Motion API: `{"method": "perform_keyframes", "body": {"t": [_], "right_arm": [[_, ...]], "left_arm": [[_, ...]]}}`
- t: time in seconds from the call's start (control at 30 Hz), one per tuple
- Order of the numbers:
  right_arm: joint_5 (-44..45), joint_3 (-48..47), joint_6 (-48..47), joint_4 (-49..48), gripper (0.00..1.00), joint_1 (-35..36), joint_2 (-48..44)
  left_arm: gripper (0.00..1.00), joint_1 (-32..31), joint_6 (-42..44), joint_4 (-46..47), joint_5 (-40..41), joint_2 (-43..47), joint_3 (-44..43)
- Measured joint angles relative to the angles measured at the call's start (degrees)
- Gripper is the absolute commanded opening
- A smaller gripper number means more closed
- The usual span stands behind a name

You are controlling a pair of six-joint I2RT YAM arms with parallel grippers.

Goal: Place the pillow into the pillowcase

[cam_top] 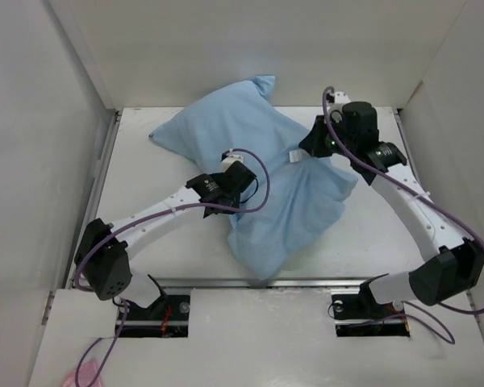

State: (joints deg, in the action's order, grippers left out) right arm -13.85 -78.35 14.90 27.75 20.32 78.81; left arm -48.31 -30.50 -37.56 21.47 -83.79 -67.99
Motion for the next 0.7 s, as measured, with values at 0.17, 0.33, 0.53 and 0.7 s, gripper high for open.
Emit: {"method": "perform_keyframes", "body": {"t": [0.17,0.33,0.53,0.7], "right_arm": [[6.51,-3.58,4.79,-3.78,0.14,-0.50,0.35],[10.27,-1.62,2.69,-2.43,0.72,-0.55,2.60],[8.04,0.57,-5.49,4.74,0.99,-0.35,-3.93],[5.86,0.76,-7.26,5.60,0.99,-0.31,-18.64]], "left_arm": [[0.07,0.00,-0.04,-0.09,0.02,0.85,0.00],[0.05,0.00,-0.48,-0.48,0.55,2.93,0.00],[0.08,0.00,0.00,-0.39,1.66,3.76,-1.81],[0.46,0.00,2.10,0.11,2.21,3.76,-4.48]]}}
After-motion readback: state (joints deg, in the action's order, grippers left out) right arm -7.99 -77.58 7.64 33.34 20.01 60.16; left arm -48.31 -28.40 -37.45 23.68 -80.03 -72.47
